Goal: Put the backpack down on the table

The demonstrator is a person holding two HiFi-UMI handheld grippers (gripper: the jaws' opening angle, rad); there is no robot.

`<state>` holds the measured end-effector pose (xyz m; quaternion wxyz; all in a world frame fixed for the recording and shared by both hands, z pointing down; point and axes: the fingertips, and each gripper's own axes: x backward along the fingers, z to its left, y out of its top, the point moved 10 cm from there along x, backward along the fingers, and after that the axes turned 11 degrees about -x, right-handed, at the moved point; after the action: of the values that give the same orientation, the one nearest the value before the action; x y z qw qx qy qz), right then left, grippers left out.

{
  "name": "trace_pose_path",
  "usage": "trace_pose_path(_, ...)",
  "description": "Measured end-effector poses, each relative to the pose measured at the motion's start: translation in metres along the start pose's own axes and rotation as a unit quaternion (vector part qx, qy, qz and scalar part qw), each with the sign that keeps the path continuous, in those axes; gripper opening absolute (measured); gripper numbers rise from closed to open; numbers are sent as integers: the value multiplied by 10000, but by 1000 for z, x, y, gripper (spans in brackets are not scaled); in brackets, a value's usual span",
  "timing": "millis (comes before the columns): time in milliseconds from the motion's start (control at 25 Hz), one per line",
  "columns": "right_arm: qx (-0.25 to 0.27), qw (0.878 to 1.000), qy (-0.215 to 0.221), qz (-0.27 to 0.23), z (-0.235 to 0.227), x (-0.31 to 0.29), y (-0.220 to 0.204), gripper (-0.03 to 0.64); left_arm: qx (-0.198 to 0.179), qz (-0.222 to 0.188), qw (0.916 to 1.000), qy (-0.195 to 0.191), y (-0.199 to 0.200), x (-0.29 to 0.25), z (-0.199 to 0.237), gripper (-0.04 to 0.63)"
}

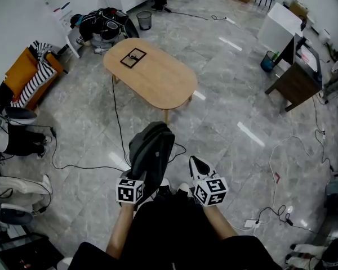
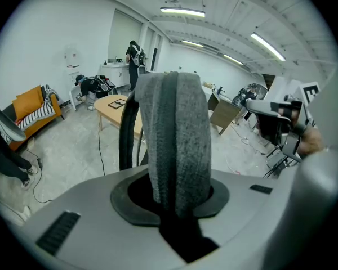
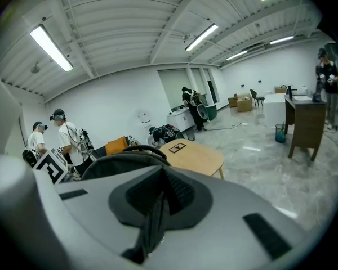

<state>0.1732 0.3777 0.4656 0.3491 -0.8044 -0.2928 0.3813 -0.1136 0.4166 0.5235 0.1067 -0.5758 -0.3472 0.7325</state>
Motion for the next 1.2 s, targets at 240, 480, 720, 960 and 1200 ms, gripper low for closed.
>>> trace_pose_path(240,-33,10000,-22,30,0,-7,0,11,-42,-39,10000,-50,3,-5,6,100)
trace_pose_path(480,-54,9999,-89,18,3,-18,5,11,-151,-63,9998,-150,11,-10,15,97)
trace_pose_path(720,-26,9999,-132,-44,9,-28,7,11,-230,-121,9993,-256,16,-15,26,97)
trace_pose_path(960,-106,9994,-299,-130,18,-33,4,11,-296,-166,9988,-353,23,-17,43,95)
trace_pose_path(1200,-199,9989,-428,-35,15,-33,0,11,-377,-116,9983,-423,33,-21,52,94)
